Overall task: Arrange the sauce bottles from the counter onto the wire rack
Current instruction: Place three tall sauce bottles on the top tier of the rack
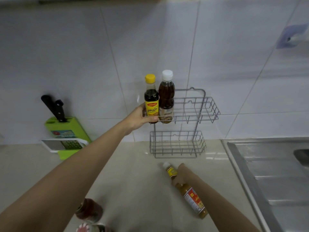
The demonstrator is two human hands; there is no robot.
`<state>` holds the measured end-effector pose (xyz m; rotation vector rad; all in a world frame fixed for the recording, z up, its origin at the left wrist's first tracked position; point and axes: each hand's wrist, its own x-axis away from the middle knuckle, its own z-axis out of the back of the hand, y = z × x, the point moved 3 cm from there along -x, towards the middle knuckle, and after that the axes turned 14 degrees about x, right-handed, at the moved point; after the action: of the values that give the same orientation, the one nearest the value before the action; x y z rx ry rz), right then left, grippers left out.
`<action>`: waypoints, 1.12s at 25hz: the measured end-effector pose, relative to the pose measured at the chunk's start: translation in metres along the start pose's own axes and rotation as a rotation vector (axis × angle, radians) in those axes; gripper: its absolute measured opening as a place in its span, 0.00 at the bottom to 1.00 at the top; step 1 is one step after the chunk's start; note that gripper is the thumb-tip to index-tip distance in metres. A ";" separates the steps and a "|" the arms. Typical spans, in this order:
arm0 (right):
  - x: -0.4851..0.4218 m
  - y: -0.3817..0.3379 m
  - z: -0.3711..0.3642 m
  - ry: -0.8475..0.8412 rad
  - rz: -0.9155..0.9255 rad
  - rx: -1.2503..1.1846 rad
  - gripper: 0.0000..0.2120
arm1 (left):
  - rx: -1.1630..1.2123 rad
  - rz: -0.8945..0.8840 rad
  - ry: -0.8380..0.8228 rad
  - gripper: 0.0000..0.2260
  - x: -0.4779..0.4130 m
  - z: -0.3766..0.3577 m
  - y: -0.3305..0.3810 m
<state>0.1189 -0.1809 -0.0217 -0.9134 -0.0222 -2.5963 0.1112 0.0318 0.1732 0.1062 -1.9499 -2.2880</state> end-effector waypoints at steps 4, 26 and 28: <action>0.001 0.011 0.001 -0.044 0.007 -0.155 0.25 | -0.006 -0.004 -0.004 0.24 -0.001 -0.001 -0.003; 0.158 0.014 0.292 0.979 0.254 -0.963 0.18 | 0.002 -0.021 0.045 0.21 0.013 -0.001 -0.011; 0.151 0.005 0.297 1.028 0.244 -0.971 0.16 | -0.028 -0.042 0.052 0.20 0.011 0.000 -0.008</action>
<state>0.1908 -0.1976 0.3032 0.3044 1.5689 -2.4503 0.0994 0.0314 0.1654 0.2027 -1.9071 -2.3136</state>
